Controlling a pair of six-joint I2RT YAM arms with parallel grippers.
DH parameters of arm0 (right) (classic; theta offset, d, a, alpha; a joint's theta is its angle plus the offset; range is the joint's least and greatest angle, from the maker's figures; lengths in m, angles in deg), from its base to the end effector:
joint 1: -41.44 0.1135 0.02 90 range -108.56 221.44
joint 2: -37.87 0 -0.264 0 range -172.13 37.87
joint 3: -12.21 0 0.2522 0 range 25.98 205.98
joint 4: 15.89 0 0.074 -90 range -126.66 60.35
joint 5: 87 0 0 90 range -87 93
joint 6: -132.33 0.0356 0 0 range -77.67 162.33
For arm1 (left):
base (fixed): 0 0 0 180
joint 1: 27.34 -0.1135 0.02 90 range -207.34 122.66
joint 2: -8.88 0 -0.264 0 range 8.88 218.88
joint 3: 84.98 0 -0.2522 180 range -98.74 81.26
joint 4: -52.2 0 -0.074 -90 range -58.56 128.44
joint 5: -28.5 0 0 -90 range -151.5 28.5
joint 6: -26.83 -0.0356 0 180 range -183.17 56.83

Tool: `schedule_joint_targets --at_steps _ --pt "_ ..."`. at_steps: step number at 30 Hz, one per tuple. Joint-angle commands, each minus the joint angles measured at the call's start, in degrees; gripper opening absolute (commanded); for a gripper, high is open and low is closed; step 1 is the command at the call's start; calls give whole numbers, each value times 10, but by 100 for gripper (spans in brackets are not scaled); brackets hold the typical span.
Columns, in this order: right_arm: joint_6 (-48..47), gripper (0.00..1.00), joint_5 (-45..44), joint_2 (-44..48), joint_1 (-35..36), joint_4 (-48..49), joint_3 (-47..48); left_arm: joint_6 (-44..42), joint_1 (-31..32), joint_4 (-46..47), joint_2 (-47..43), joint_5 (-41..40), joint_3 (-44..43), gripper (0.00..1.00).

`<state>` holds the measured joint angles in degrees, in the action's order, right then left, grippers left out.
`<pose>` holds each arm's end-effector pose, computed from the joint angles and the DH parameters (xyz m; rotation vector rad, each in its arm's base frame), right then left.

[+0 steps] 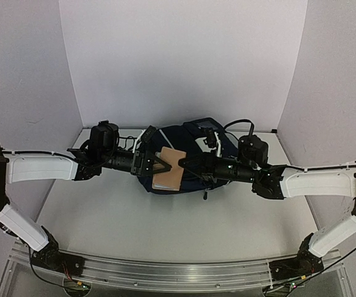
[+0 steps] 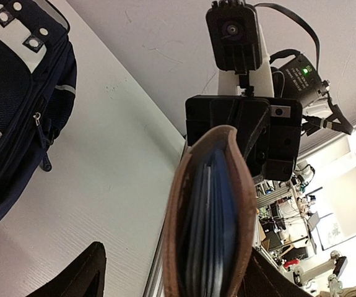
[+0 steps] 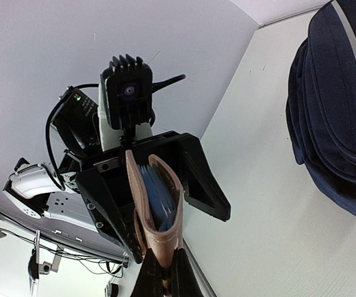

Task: Pack the student bag
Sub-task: Pick up the personal item from the center of the board.

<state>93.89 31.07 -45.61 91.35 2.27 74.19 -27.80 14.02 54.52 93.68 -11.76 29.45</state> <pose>0.1996 0.2632 0.2772 -0.4179 1.8938 1.6773 0.2275 -0.2365 0.2651 0.7996 1.9834 -1.6655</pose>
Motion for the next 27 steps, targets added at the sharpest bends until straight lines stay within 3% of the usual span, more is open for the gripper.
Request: schedule_joint_targets --at_steps 1,4,12,15,18,22,27 --pt "0 0 18 -4 3 56 25 23 2 71 2 22 -17 64" --pt "-2 0 17 -7 4 56 24 29 2 77 4 24 -15 53" --pt "-14 0 5 -18 7 52 24 48 2 92 8 25 -6 11" --pt "-29 1 -13 -15 7 29 27 50 2 88 3 17 -2 2" --pt "-49 13 -35 -9 7 3 34 49 2 74 -1 10 -6 0" --pt "-105 47 -78 -5 8 -72 64 37 -11 11 -15 -35 -15 0" --pt "-220 73 -169 -21 9 -217 137 47 -106 -78 -67 -110 0 0"
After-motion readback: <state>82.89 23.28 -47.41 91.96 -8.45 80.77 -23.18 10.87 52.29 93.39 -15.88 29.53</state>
